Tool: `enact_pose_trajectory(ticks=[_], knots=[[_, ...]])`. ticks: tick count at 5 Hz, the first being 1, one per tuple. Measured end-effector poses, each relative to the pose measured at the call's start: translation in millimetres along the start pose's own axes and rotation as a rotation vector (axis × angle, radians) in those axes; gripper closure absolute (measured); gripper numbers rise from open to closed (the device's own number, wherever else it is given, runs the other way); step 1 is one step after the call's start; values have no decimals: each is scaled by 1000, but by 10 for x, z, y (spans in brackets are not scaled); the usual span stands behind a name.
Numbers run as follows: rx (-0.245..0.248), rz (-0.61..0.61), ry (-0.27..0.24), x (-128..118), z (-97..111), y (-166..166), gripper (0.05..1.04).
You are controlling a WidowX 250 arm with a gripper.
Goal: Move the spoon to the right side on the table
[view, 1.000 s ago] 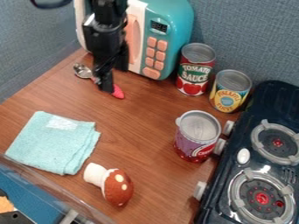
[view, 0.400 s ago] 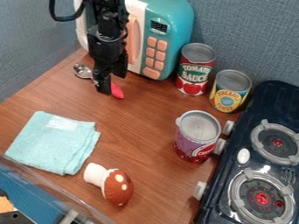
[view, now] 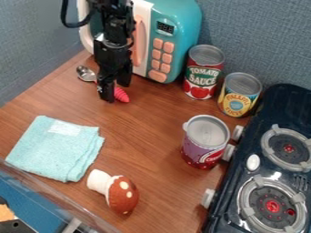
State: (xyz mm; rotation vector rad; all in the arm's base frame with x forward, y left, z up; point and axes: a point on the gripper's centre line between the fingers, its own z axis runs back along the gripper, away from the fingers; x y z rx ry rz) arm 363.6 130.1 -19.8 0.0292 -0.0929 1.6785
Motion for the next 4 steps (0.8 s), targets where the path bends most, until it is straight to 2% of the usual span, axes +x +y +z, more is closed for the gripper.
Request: enact_pose_trajectory(ticks=[1, 3, 4], knots=[[15, 18, -14, 72, -3, 36, 133], [15, 10, -27, 118, -10, 9, 694], [6, 13, -34, 119, -18, 28, 712]])
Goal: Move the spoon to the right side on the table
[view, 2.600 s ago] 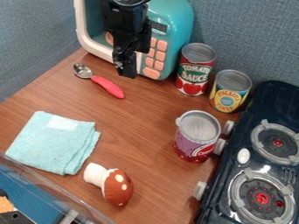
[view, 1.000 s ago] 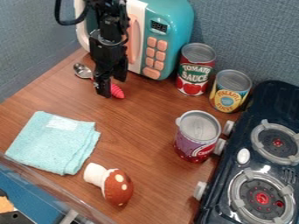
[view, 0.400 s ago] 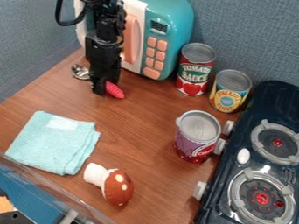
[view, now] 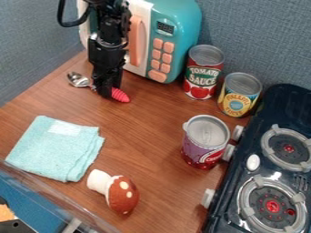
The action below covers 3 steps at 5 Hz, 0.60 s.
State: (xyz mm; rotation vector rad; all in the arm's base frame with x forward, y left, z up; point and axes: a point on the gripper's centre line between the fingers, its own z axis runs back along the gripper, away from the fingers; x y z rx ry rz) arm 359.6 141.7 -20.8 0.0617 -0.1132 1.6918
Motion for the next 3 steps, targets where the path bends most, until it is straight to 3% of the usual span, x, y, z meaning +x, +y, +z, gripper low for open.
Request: enact_pose_trajectory(ticks=[1, 2, 3], knots=[[-9, 6, -17, 20, 60, 69, 712], [-57, -18, -46, 51, 234, 131, 712], [-121, -74, -42, -5, 467, 209, 712]])
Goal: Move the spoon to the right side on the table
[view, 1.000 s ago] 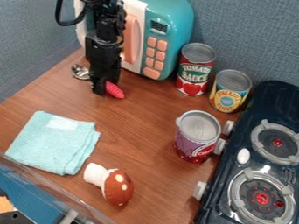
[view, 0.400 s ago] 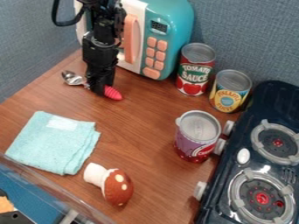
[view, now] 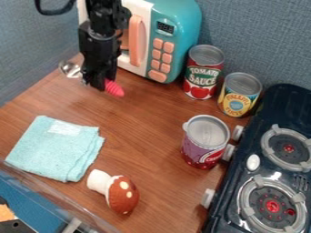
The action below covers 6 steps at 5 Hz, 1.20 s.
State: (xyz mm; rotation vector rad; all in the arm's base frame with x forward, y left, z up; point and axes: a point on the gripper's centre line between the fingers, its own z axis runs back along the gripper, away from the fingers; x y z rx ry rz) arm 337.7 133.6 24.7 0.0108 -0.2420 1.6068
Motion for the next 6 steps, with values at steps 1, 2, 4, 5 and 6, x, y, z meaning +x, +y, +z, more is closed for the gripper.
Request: enact_pose_trajectory(ticks=[1, 2, 4, 5, 6], knots=[[-82, -150, 16, -116, 324, 77, 712], [-141, -399, 37, -294, 540, 157, 712], [-95, -892, 202, -728, 577, 264, 712], [-115, -1130, 239, -851, 449, 264, 712], [-151, -1348, 236, -1007, 324, 223, 712]])
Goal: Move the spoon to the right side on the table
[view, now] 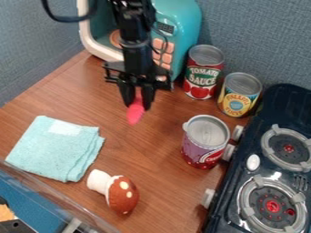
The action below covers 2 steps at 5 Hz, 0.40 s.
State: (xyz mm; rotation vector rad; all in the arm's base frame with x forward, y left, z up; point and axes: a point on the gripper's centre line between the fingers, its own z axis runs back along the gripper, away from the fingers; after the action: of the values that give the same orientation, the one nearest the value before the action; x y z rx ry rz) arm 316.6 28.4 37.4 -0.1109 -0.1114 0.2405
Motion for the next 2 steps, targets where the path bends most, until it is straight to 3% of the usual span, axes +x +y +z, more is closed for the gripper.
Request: enact_pose_trajectory(ticks=[1, 2], knots=[[7, -67, -52, 57, -90, -30, 712], [-5, -95, -44, 62, -290, -39, 712]])
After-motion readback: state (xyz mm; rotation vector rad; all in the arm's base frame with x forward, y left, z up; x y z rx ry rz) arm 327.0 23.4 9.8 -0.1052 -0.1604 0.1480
